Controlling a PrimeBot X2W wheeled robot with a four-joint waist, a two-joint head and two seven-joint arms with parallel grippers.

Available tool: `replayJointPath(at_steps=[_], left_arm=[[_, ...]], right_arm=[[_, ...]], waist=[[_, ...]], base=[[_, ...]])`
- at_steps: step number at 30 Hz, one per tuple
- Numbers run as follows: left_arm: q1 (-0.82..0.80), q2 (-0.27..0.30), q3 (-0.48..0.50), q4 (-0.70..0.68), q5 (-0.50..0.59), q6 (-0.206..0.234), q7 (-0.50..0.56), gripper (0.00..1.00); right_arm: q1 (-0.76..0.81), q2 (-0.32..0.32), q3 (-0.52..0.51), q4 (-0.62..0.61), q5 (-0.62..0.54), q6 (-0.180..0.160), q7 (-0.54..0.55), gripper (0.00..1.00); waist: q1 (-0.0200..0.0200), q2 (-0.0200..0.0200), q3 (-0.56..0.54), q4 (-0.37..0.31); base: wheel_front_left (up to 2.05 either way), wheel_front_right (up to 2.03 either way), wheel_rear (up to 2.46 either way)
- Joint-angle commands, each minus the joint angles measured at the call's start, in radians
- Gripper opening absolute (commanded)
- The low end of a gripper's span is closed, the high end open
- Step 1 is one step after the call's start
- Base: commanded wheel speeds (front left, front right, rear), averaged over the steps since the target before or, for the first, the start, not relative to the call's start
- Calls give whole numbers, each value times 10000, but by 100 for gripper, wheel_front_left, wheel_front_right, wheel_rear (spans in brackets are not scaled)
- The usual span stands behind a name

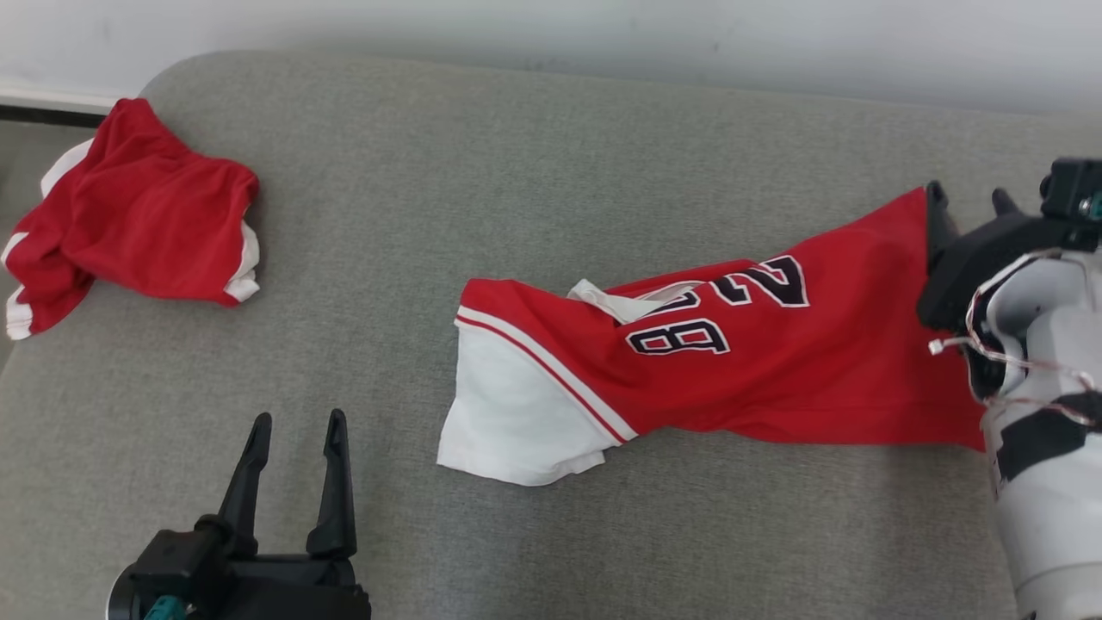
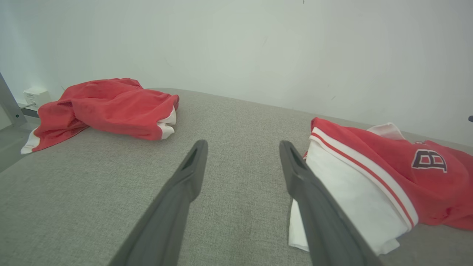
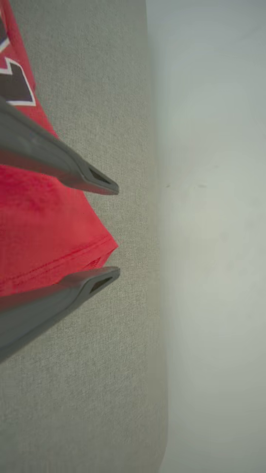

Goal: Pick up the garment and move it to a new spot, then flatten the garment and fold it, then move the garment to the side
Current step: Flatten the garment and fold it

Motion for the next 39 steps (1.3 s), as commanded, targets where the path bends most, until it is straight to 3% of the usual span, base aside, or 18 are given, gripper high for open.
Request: replayJointPath(at_steps=[1,10,16,21,27,28,29,30,39], left_arm=[[175,3,62,45,53,-6,-8,100],[475,5,374,90,82,-59,-8,100],[443,6,433,117,82,-100,-8,100],[408,6,467,150,123,-183,-8,100],[290,5,424,201,167,-254,-9,100],[281,5,424,213,175,-260,-8,100],[278,5,435,216,184,-261,-9,100],[286,5,455,221,192,-262,-9,100],[315,5,616,265,223,-278,-8,100]], right_arm=[[381,-85,138,-114,196,-26,-27,100],[3271,-475,1249,-2682,1846,-24,355,100],[5112,-217,1124,-4332,3061,-24,666,100],[5675,-182,1298,-4833,3548,-24,1064,100],[5442,-295,1496,-4433,3548,-24,1368,98],[5416,-281,1497,-4364,3582,-24,1334,64],[5403,-268,1509,-4308,3600,-24,1302,21],[5386,-262,1524,-4263,3602,-24,1271,3],[5235,-280,1566,-3757,3548,-24,1117,0]], waist=[[0,-1,-296,-364],[0,-1,-637,-1103],[0,-1,-607,-1227],[0,-1,-544,-1227],[0,-1,-410,-1071],[0,-1,-404,-1049],[0,-1,-402,-1031],[0,-1,-403,-1019],[0,-1,-447,-1043]], base=[[0,0,0],[0,0,0],[0,0,0],[0,0,0],[0,0,0],[0,0,0],[0,0,0],[0,0,0],[0,0,0]])
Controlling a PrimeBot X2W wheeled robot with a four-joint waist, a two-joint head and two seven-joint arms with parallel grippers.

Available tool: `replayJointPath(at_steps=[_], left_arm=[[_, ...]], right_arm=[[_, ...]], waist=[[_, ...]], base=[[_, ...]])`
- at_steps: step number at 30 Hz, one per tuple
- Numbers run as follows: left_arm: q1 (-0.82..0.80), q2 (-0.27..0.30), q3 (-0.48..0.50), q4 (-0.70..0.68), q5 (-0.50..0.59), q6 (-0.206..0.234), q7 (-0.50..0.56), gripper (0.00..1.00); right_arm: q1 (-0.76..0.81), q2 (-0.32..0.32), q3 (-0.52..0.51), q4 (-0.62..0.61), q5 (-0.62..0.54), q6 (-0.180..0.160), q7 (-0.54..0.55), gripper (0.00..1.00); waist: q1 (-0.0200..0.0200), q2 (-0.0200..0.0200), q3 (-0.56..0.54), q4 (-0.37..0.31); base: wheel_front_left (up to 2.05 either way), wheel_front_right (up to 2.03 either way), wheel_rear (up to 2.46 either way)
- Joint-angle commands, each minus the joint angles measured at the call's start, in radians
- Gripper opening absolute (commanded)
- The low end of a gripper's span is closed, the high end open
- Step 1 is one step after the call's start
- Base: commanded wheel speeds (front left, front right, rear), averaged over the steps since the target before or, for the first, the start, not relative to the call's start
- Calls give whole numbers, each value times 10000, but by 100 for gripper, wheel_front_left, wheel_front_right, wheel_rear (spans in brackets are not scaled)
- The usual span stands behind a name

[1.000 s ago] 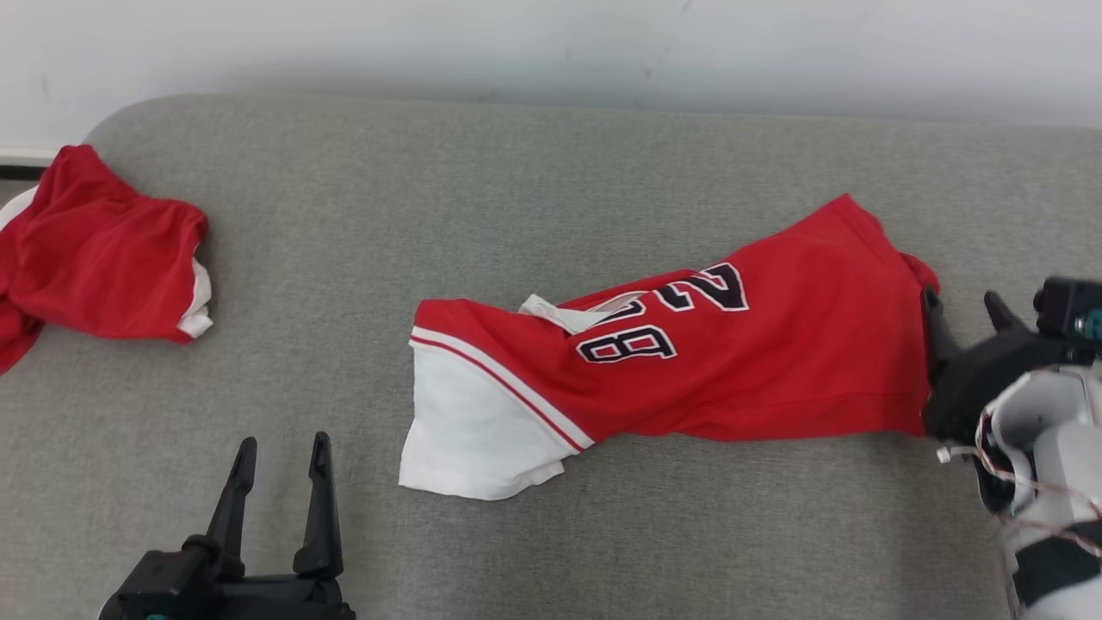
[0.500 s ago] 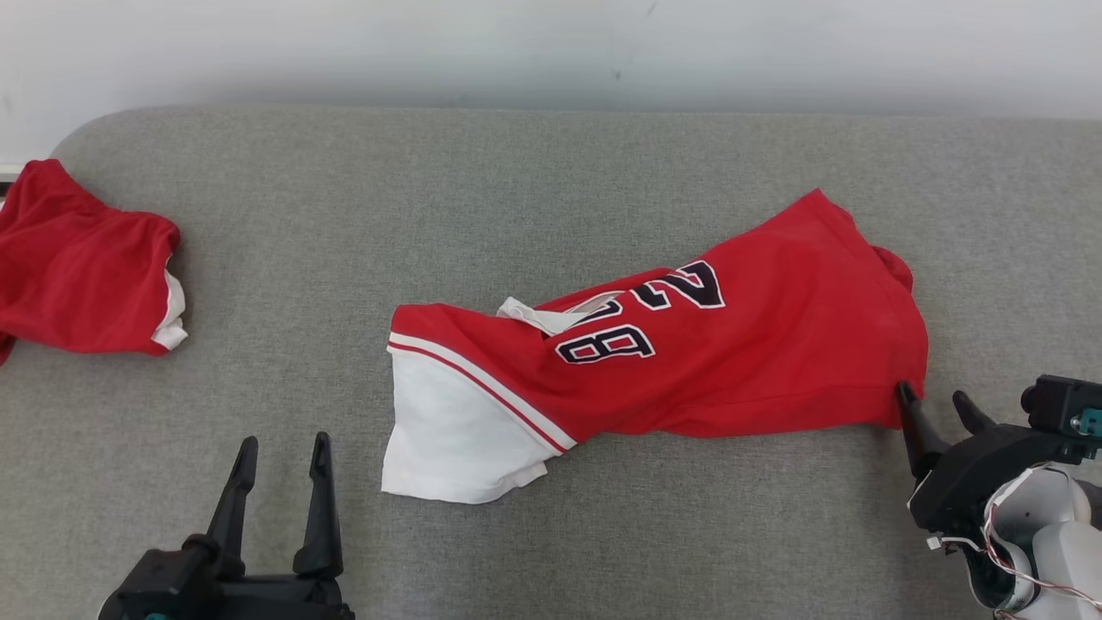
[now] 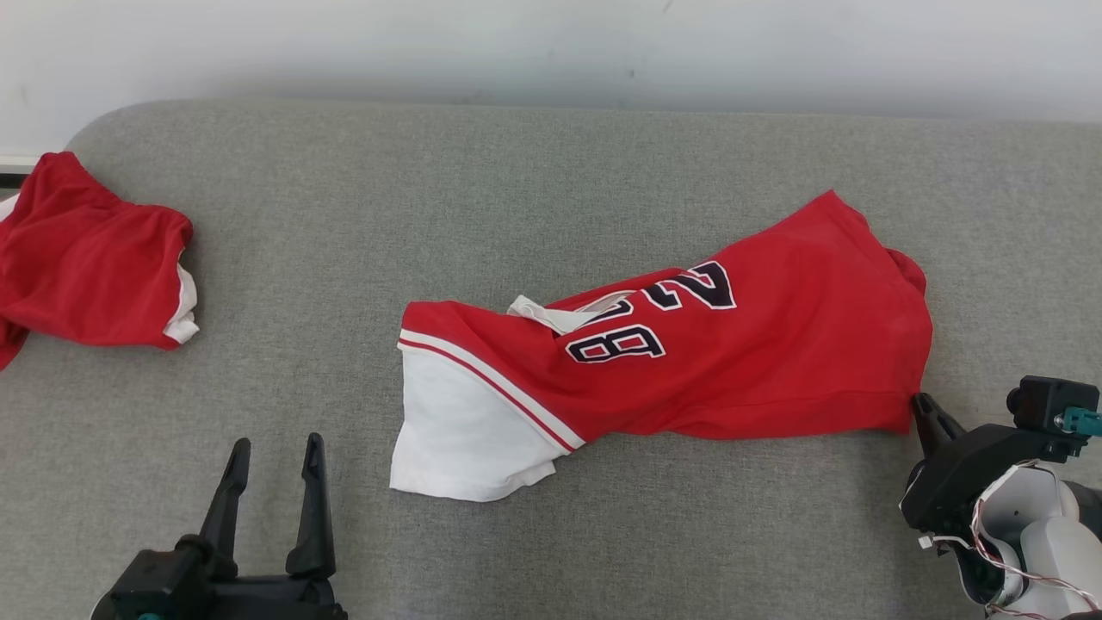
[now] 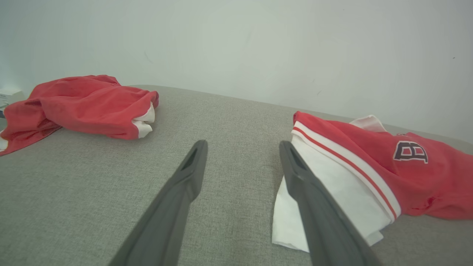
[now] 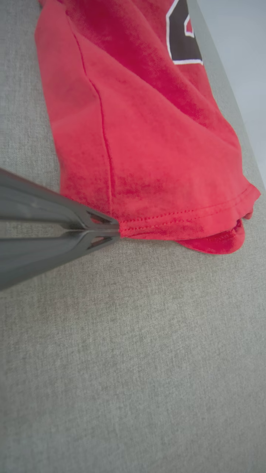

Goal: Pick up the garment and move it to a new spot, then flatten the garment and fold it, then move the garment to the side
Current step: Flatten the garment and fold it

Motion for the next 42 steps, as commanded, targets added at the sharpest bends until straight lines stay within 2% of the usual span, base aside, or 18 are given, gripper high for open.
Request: replayJointPath(at_steps=[1,6,7,8,15,21,22,23,24,25,28,30,33,36,37,38,39,42], left_arm=[[-57,3,42,23,107,-8,-8,100],[-74,3,83,57,116,-46,-9,100],[-67,3,89,64,117,-55,-8,100],[-56,3,96,69,120,-59,-9,100],[-9,3,36,-37,136,-33,-9,100],[-112,1,-28,-89,180,28,-8,100],[-122,4,-30,-88,175,39,-8,100],[-132,4,-31,-86,171,52,-9,100],[-138,3,-38,-83,163,64,-9,100],[-140,3,-38,-78,157,66,-8,100],[-111,3,-27,-66,136,72,-8,100],[-77,3,-9,-73,121,98,-9,100],[-42,3,-27,-88,107,120,-8,100],[-37,3,-38,-85,109,115,-9,100],[-43,3,-44,-84,116,111,-7,100],[-51,3,-47,-85,120,111,-9,100],[-58,4,-52,-84,123,112,-9,100],[-47,3,-53,-91,133,133,-9,100]], right_arm=[[-61,-13,-11,44,43,-23,-125,0],[-122,5,15,85,111,-23,-214,0],[-116,15,11,79,155,-23,-256,18],[-108,24,-33,66,209,-23,-311,100],[-270,-32,-18,331,292,-23,-341,100],[-657,-19,400,976,212,-23,-210,100],[-675,-7,439,1050,217,-23,-247,99],[-696,-13,481,1111,180,-23,-311,84],[-716,-34,507,1144,112,-23,-399,85],[-725,-37,516,1180,86,-23,-463,92],[-679,-28,518,1206,-54,-23,-650,100],[-625,-39,550,1185,-130,-23,-728,93],[-604,-53,588,1127,-200,-23,-790,91],[-639,-40,695,1149,-226,-23,-721,77],[-688,-25,733,1173,-226,-23,-716,58],[-744,2,773,1194,-230,-23,-739,48],[-781,-5,818,1208,-269,-23,-784,31],[-848,-30,841,1242,-438,-23,-996,1]], waist=[[0,0,-15,-19],[0,0,-72,-74],[0,0,-84,-83],[0,0,-92,-91],[0,0,12,-61],[0,0,195,42],[0,0,204,52],[0,0,210,59],[0,0,208,63],[0,0,201,63],[0,0,156,33],[0,0,123,-6],[0,0,94,-56],[0,0,89,-91],[0,0,91,-97],[0,0,93,-98],[0,0,92,-97],[0,0,50,-102]], base=[[0,0,0],[0,0,0],[0,0,0],[0,0,0],[0,0,0],[0,0,0],[0,0,0],[0,0,0],[0,0,0],[0,0,0],[0,0,0],[0,0,0],[0,0,0],[0,0,0],[0,0,0],[0,0,0],[0,0,0],[0,0,0]])
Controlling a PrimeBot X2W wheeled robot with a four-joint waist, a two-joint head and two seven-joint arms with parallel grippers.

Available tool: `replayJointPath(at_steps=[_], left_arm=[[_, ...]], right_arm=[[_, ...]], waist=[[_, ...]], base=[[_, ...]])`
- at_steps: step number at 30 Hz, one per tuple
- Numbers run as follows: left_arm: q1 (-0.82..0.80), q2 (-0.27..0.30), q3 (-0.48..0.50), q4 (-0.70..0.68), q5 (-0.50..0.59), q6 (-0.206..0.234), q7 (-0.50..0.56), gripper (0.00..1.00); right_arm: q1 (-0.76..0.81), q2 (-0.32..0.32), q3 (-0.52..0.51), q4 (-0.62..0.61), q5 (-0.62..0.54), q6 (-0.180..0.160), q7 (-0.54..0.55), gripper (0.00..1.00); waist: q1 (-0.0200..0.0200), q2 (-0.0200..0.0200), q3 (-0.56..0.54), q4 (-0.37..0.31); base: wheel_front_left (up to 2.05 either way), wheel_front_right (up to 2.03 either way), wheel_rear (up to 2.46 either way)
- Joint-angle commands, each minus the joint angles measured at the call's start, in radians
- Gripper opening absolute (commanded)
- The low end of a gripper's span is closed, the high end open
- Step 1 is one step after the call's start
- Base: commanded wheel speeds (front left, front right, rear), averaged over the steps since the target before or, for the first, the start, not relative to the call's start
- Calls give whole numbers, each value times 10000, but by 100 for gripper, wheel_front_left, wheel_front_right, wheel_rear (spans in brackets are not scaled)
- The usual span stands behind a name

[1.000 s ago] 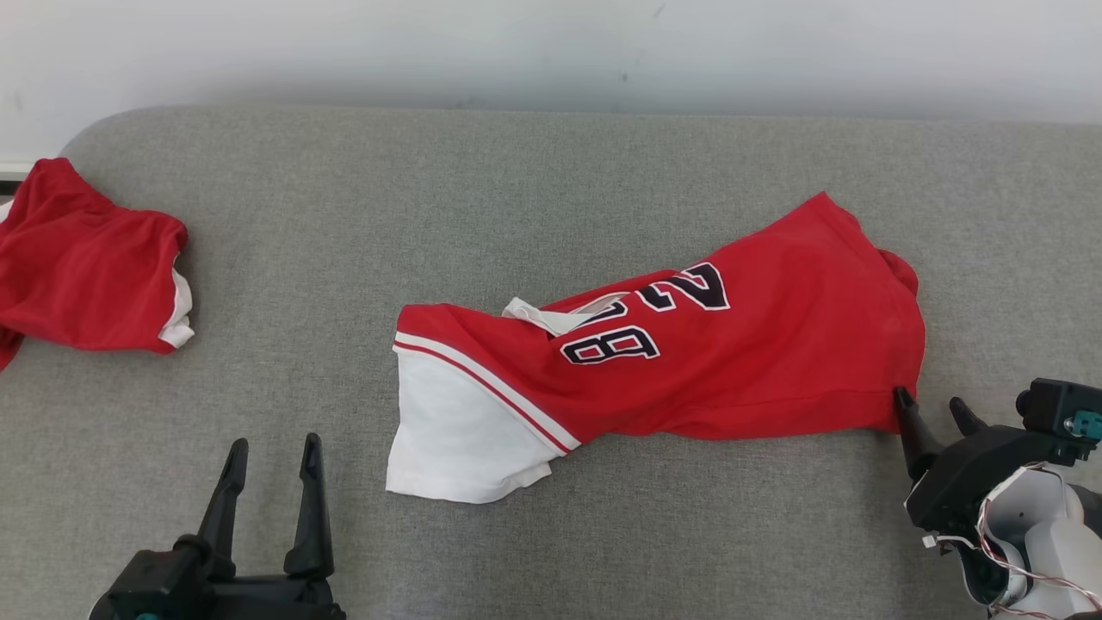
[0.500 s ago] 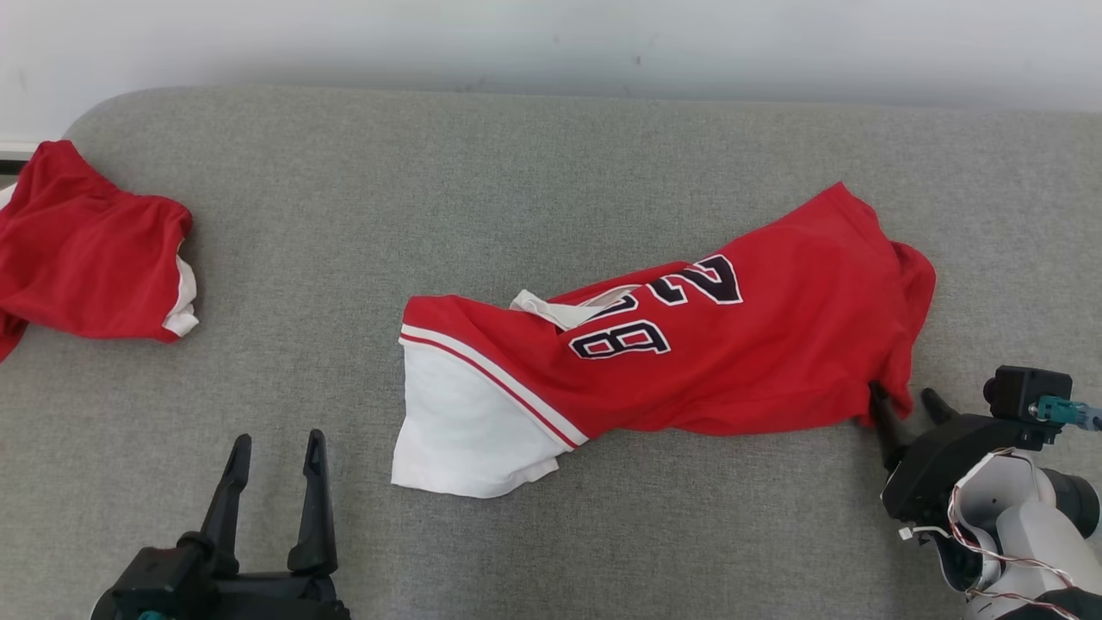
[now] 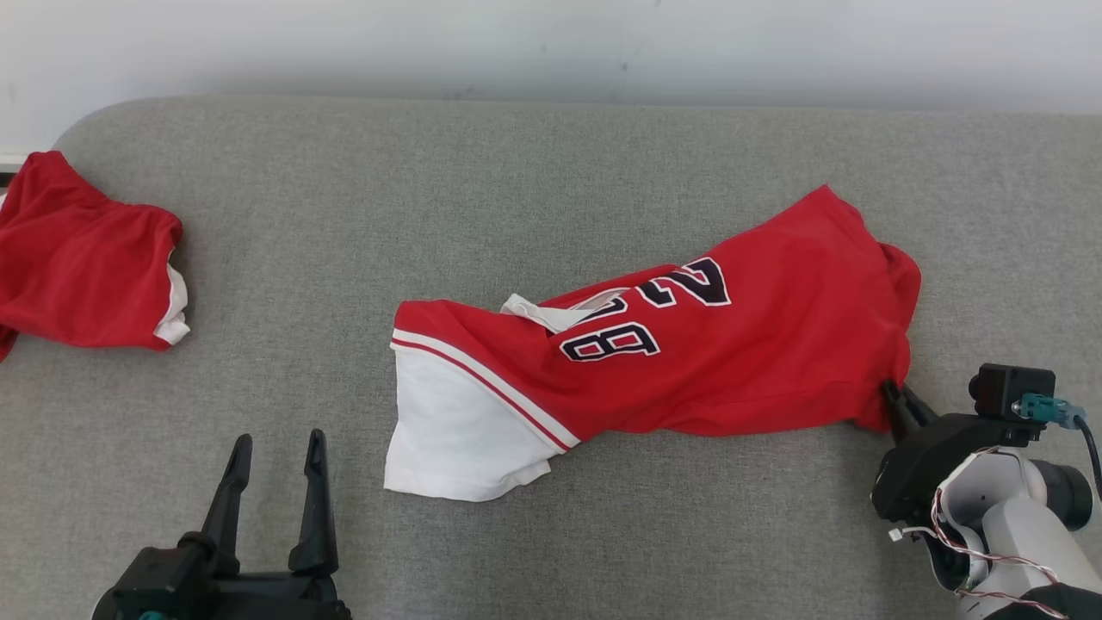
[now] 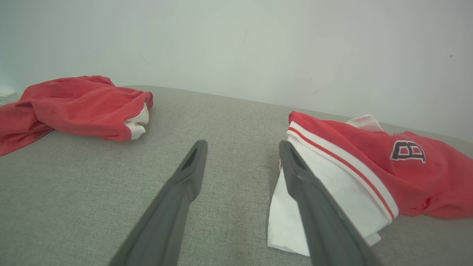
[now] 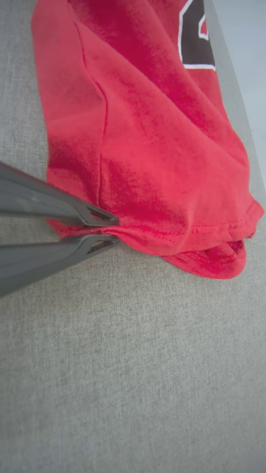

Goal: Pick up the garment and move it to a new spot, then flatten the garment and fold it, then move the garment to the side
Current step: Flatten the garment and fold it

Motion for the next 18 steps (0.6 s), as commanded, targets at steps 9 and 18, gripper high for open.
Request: replayJointPath(at_steps=[9,18], left_arm=[[271,6,89,7,38,145,-7,100],[589,4,75,-56,-64,275,-9,100]], right_arm=[[294,-126,-464,-726,-624,-23,-389,0],[2264,351,-1658,-3640,-905,-24,1112,0]], waist=[[-1,-1,-476,-187],[-1,-1,-916,-407]], base=[[0,0,0],[0,0,0]])
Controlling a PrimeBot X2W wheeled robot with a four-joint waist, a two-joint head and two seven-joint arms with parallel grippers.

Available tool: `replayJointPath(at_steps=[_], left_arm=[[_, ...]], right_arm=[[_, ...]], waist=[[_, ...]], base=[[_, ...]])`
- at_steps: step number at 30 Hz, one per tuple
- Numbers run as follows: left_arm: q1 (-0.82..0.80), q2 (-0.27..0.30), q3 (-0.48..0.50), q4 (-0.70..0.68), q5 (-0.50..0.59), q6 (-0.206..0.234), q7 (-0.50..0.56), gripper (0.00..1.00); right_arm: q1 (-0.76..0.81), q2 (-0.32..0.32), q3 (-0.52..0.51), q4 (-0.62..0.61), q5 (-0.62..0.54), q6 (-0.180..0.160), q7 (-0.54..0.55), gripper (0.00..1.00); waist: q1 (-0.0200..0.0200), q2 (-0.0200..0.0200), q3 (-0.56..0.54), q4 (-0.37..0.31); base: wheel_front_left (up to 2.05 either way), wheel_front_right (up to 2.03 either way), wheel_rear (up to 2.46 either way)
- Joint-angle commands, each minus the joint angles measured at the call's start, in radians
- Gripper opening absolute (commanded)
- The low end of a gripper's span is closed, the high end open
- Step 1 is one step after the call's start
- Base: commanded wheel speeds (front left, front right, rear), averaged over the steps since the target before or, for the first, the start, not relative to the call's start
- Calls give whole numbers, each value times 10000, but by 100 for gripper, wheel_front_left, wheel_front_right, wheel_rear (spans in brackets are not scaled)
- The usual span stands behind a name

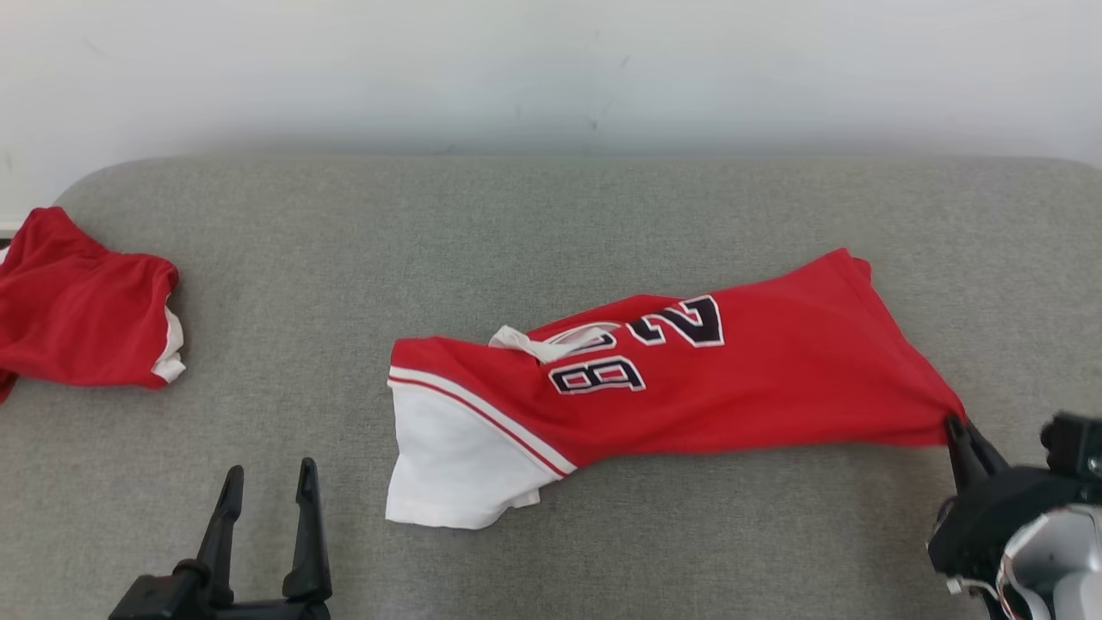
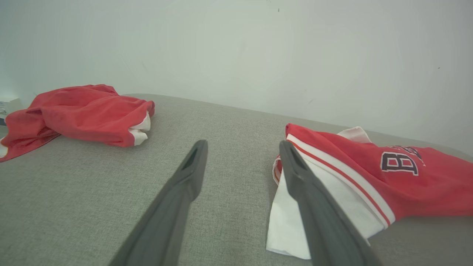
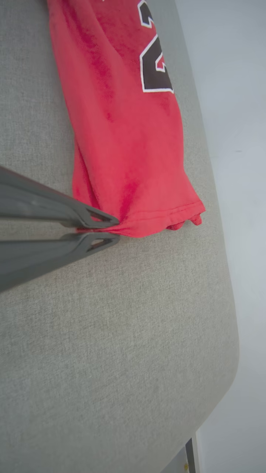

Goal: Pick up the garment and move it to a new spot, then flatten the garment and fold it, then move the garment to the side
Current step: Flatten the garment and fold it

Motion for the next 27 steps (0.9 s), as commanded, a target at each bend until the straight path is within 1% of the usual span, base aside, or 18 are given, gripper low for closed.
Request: replayJointPath(at_steps=[1,2,3,4,7,10,14,23,27], left_arm=[[151,1,3,-45,-1,51,-9,100],[197,4,16,-51,-15,67,-7,100],[212,4,11,-57,-26,69,-7,100],[207,3,2,-59,-35,82,-9,100],[273,3,-57,8,-41,68,-9,100],[402,4,-127,95,-23,61,-9,100],[595,4,-132,202,-16,96,-9,100],[1189,4,114,232,-56,212,-9,100],[1368,4,253,154,-67,252,-9,100]], right_arm=[[341,126,-177,-320,-104,-26,184,0],[545,267,-292,-522,-132,-25,337,0],[750,322,-357,-681,-271,-25,480,29],[904,375,-408,-785,-399,-26,558,100],[1273,545,-602,-722,-830,-25,525,100],[1507,703,-705,-461,-1129,-26,237,100],[1682,881,-600,-525,-1355,-25,-637,100],[1879,1084,388,-1079,-1626,-25,-2705,100],[1939,1107,1063,-1167,-1772,-25,-3286,100]], waist=[[1,0,-97,-82],[1,0,-126,-114],[1,0,-143,-129],[1,0,-169,-142],[1,0,-313,-137],[1,0,-524,-121],[1,0,-865,-167],[1,0,-1498,-567],[1,0,-1668,-819]], base=[[0,0,0],[0,0,0],[0,0,0],[0,0,0],[0,0,0],[0,0,0],[0,0,0],[0,0,0],[0,0,0]])
